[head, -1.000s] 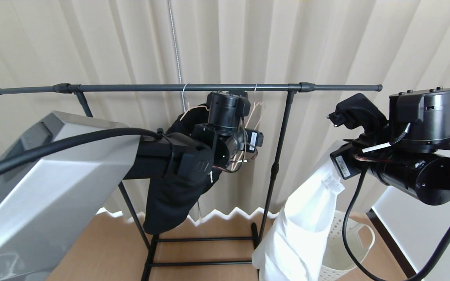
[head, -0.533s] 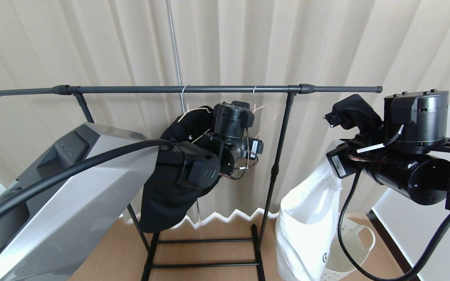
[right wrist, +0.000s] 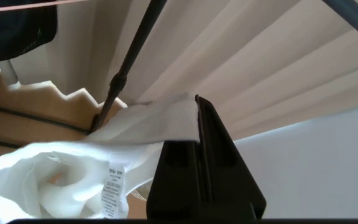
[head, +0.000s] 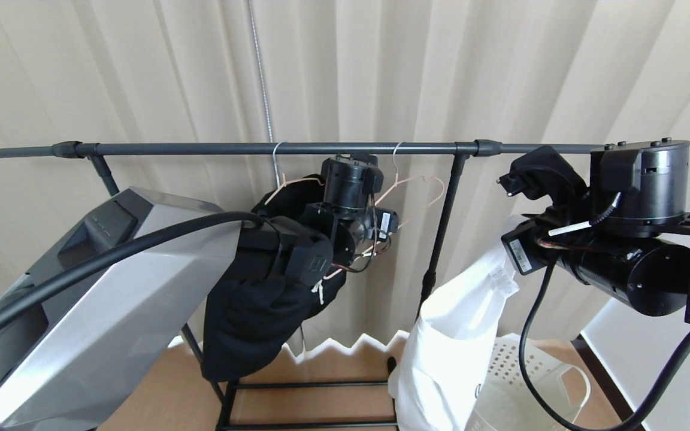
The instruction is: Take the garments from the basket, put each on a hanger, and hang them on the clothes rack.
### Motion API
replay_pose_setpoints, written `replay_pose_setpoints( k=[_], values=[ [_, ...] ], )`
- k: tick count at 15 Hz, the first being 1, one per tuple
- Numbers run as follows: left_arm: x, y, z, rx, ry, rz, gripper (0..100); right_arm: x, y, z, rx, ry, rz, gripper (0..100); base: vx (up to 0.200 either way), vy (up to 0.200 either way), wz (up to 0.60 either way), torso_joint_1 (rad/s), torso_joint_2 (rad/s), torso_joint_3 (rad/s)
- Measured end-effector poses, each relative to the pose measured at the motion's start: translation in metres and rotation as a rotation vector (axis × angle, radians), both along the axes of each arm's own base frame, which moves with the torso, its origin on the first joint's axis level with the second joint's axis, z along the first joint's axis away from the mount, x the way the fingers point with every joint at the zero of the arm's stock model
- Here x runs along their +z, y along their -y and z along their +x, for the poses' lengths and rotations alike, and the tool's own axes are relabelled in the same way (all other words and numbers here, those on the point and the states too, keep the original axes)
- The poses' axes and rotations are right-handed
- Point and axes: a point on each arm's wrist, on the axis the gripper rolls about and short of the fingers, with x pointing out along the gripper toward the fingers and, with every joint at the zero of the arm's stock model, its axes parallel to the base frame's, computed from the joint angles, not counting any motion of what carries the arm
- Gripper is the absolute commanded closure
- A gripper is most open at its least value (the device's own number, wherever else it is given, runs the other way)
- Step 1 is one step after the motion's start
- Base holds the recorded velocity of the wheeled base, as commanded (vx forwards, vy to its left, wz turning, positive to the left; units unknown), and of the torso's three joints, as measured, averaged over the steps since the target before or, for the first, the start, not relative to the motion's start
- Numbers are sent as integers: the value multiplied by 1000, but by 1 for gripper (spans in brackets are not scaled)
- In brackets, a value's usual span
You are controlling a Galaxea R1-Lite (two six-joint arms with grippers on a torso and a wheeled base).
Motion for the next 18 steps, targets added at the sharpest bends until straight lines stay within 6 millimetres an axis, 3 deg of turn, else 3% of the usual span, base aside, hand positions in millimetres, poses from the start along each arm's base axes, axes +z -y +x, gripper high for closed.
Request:
replay_pose_setpoints(
  k=[7,12,18],
  values=[
    [-5,-20,14,-40,-88,59,0,-1,0,1,-1,-3,-5,100,0,0,0,0,0,0],
    [-4,-10,26,-26,-129,50,0,-2,-1,2,0,-6,-7,100,0,0,0,0,0,0],
    [-32,3,33,-32,-163,69,0,-2,-1,3,0,-6,-8,100,0,0,0,0,0,0]
  ],
)
